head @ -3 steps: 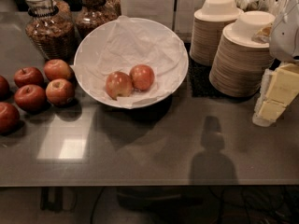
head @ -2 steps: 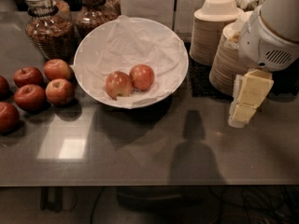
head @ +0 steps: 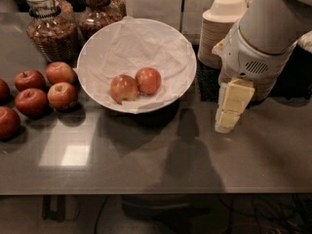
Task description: Pick apple from white bowl
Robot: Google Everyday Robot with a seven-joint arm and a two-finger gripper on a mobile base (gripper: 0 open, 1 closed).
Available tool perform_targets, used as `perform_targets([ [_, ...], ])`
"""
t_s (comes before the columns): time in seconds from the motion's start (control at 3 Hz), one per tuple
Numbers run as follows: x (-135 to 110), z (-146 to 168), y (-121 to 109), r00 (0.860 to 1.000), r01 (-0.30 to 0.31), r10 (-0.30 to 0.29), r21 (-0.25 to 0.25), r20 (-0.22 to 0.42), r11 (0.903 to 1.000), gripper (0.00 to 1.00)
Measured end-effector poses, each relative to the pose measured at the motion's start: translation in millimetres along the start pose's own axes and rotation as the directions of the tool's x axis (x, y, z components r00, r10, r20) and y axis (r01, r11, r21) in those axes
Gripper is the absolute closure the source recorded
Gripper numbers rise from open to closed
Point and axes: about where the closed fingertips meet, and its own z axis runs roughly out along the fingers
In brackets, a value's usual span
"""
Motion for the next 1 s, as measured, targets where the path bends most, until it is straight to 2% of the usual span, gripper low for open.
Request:
perform_targets([
  [0.33, -59.0, 8.6, -32.9, 0.988, 0.104, -0.108, 0.043, 0.109, 0.9937, 0.0],
  [0.67, -99.3, 7.5, -50.0, 0.968, 0.173, -0.183, 0.076, 0.169, 0.982, 0.0],
  [1.0, -127.6, 14.3, -59.6, 0.954, 0.209, -0.218, 0.069, 0.205, 0.9756, 0.0],
])
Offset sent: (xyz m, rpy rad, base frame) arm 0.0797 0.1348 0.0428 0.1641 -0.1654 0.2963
